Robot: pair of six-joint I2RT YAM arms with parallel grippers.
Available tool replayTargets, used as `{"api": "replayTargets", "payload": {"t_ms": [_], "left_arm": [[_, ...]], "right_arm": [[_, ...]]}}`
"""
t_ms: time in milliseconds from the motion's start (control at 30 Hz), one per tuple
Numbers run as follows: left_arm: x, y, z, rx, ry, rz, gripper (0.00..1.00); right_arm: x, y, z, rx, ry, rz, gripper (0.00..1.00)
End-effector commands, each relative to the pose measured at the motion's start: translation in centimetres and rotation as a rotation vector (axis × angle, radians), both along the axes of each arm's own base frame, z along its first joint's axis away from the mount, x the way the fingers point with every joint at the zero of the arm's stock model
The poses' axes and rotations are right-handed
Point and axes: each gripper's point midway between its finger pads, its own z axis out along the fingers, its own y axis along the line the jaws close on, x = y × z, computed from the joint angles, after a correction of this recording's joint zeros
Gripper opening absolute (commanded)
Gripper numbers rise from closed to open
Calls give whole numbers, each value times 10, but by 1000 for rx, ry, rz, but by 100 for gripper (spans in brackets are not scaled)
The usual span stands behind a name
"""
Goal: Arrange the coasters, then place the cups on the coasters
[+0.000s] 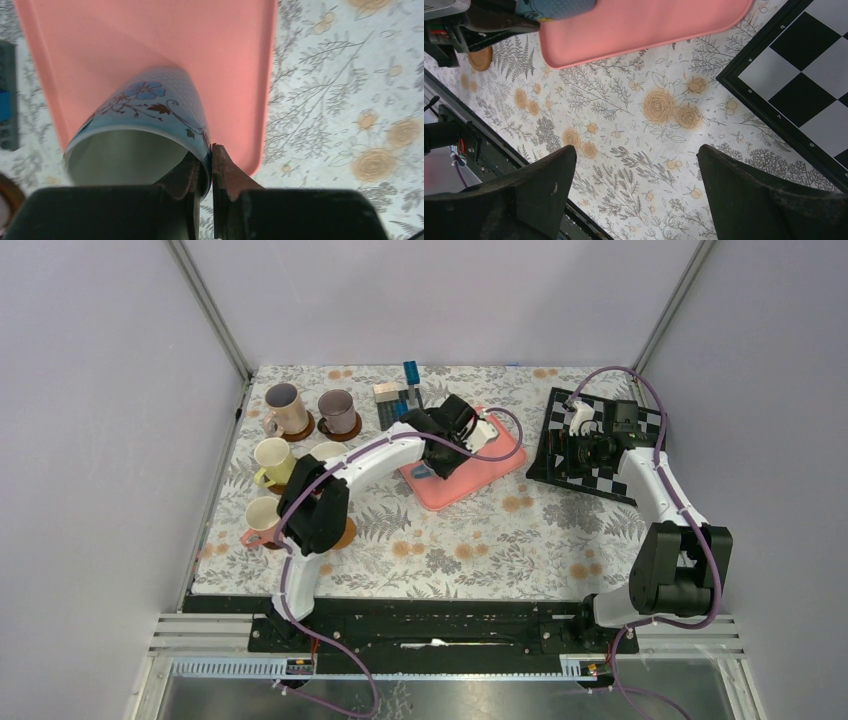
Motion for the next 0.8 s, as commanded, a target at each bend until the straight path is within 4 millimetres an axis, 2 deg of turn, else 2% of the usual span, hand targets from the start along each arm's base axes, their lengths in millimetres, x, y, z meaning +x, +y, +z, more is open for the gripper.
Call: {"api": "replayTargets", "payload": {"t_ms": [0, 167, 300, 567, 700, 767], "left_arm": [[16, 12, 25, 101, -103, -44, 2], [12, 8, 22, 112, -77, -82, 5], [10, 3, 26, 89, -63, -110, 14], [16, 1, 33, 90, -90, -111, 30], [17, -3, 53, 44, -117, -119, 50], [16, -5, 77, -8, -144, -133, 61]], "right_arm": [[3, -3, 6, -30, -40, -4, 98], [3, -2, 7, -23, -38, -2, 98], [2, -2, 7, -25, -41, -3, 98], [2, -2, 7, -24, -41, 0, 98], [2, -2, 7, -25, -42, 1, 98], [2, -2, 8, -24, -42, 2, 98]]}}
